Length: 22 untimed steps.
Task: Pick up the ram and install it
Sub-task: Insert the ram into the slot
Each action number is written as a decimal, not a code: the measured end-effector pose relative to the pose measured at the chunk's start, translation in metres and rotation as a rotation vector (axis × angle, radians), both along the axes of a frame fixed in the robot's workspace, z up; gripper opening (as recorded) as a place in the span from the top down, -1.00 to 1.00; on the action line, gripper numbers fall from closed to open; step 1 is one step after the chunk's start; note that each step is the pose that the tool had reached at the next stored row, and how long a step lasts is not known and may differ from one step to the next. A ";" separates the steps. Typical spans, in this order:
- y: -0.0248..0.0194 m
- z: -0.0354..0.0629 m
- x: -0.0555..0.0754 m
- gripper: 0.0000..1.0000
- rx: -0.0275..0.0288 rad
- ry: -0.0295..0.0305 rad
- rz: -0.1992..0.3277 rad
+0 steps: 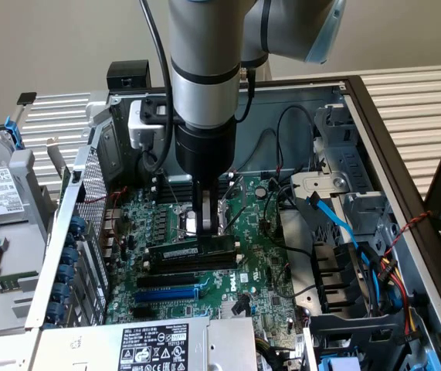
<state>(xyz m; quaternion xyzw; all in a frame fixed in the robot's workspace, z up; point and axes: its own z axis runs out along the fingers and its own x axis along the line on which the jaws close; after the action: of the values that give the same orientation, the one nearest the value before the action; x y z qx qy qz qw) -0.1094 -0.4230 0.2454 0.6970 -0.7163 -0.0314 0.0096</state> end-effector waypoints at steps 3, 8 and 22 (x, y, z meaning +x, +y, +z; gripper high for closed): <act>0.0000 -0.0002 0.000 0.76 0.0000 0.0001 -0.001; 0.0000 -0.0009 -0.001 0.76 0.0000 0.0001 -0.001; 0.0000 -0.0031 -0.002 0.76 0.0129 -0.0002 0.000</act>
<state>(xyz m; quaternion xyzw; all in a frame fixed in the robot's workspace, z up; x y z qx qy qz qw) -0.1118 -0.4230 0.2424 0.6969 -0.7163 -0.0360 0.0050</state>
